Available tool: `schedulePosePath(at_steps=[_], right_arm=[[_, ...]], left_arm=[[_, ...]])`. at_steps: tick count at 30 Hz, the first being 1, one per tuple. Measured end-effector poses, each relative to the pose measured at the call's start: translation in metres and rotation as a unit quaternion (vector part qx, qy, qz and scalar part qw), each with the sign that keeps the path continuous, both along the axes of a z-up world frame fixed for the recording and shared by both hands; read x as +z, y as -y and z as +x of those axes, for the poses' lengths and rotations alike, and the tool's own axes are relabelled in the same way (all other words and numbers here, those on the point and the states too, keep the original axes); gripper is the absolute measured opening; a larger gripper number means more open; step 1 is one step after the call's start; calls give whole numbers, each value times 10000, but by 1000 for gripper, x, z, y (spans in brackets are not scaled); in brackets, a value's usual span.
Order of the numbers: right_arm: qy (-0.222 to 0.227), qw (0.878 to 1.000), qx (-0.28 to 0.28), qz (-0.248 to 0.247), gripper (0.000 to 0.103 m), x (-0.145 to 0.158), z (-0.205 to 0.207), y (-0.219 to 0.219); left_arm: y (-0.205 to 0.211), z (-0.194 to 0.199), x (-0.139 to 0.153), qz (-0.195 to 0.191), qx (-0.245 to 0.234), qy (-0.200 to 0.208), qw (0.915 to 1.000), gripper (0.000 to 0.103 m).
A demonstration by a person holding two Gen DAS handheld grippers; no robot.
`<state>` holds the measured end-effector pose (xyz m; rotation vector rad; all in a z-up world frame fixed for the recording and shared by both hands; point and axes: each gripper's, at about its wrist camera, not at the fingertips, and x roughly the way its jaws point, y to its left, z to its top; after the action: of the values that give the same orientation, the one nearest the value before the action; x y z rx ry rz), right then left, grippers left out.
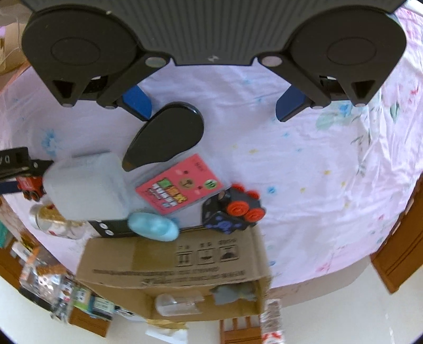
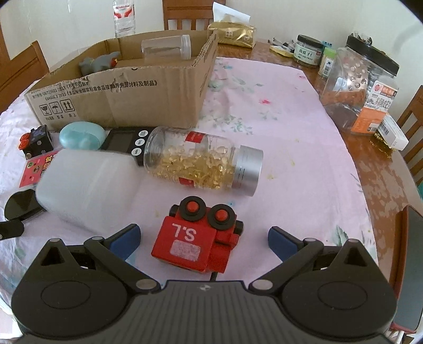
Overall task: Organize rigid objects
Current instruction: 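Move the left tool to the black oval paddle while the right tool approaches the red S.L train, then grasp the black paddle with the left tool while the right tool grasps the red train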
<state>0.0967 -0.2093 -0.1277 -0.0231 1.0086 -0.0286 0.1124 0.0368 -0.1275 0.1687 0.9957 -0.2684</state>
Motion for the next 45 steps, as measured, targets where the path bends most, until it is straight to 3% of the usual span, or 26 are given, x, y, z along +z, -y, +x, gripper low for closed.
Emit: schedulePosePath(at_steps=[11, 21, 30, 38, 45], right_arm=[[136, 9999, 46, -6, 103, 0, -7, 0], [187, 9998, 89, -11, 103, -1, -8, 0], [142, 9993, 332, 6, 103, 0, -9, 3], [117, 9991, 405, 7, 103, 0, -9, 4], [135, 9985, 532, 14, 103, 0, -10, 4]], left_arm=[[-15, -2, 0, 73, 399, -87, 9991, 102], [11, 14, 17, -602, 445, 186, 9970, 102], [26, 30, -3, -567, 856, 107, 9947, 103], [10, 11, 2, -463, 745, -135, 9961, 102], [7, -2, 0, -515, 287, -81, 9982, 102]])
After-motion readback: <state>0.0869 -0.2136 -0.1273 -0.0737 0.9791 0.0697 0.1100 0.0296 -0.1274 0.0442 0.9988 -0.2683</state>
